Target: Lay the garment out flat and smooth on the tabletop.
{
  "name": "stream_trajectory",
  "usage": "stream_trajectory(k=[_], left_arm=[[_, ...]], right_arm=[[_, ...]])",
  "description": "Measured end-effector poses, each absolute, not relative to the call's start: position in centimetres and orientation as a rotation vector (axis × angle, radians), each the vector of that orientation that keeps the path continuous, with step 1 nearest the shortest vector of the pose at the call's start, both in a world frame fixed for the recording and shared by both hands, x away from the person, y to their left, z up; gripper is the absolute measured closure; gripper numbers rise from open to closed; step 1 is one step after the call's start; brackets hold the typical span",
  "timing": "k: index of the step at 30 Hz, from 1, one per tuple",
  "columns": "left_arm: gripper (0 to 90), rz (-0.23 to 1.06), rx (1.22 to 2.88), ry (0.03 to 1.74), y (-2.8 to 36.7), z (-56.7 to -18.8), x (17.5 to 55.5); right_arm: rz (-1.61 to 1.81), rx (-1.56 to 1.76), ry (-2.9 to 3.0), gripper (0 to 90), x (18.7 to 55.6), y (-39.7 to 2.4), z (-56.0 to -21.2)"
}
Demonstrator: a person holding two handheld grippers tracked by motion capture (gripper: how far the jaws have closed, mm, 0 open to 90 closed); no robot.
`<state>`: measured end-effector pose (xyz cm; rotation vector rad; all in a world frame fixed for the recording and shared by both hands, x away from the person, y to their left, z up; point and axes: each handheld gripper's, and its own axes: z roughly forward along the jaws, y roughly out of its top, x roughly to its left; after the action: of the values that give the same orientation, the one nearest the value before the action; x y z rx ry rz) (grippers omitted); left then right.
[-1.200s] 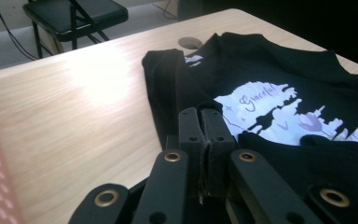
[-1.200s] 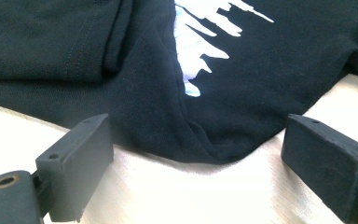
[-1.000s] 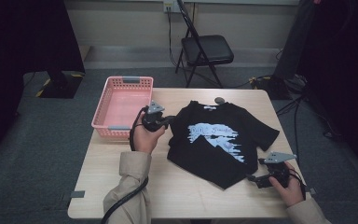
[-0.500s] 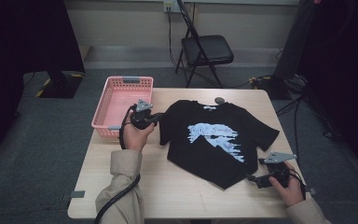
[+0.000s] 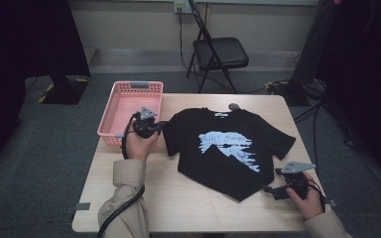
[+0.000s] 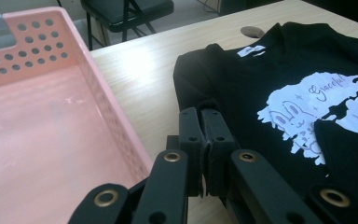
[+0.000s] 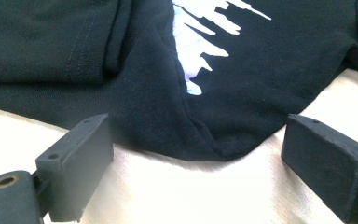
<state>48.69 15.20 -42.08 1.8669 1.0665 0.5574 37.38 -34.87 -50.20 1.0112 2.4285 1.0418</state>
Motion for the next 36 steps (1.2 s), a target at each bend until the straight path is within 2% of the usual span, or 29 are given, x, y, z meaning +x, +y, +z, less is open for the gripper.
stream_trajectory(k=[9, 12, 15, 18, 26, 36], left_arm=[[86.1, 0.58, 1.852, 1.091, 15.8, -42.4, 48.6], [70.9, 0.611, 1.829, 1.092, 16.0, -42.3, 48.5], [44.6, 0.631, 1.8, 1.106, 15.8, -42.3, 48.3], [31.3, 0.629, 1.794, 1.094, 15.5, -42.3, 47.9], [22.9, 0.56, 1.841, 1.005, 13.6, -43.6, 45.3], [22.8, 0.459, 1.916, 0.883, 11.4, -45.5, 41.5]], right_arm=[[1.041, 1.012, 2.428, 7.6, 37.4, -34.8, -50.2], [1.041, 1.012, 2.428, 7.6, 37.4, -34.8, -50.2], [1.041, 1.012, 2.428, 7.6, 37.4, -34.8, -50.2], [1.041, 1.012, 2.428, 7.6, 37.4, -34.8, -50.2], [1.041, 1.012, 2.428, 7.6, 37.4, -34.8, -50.2], [1.04, 1.013, 2.428, 7.6, 37.4, -34.8, -50.2]])
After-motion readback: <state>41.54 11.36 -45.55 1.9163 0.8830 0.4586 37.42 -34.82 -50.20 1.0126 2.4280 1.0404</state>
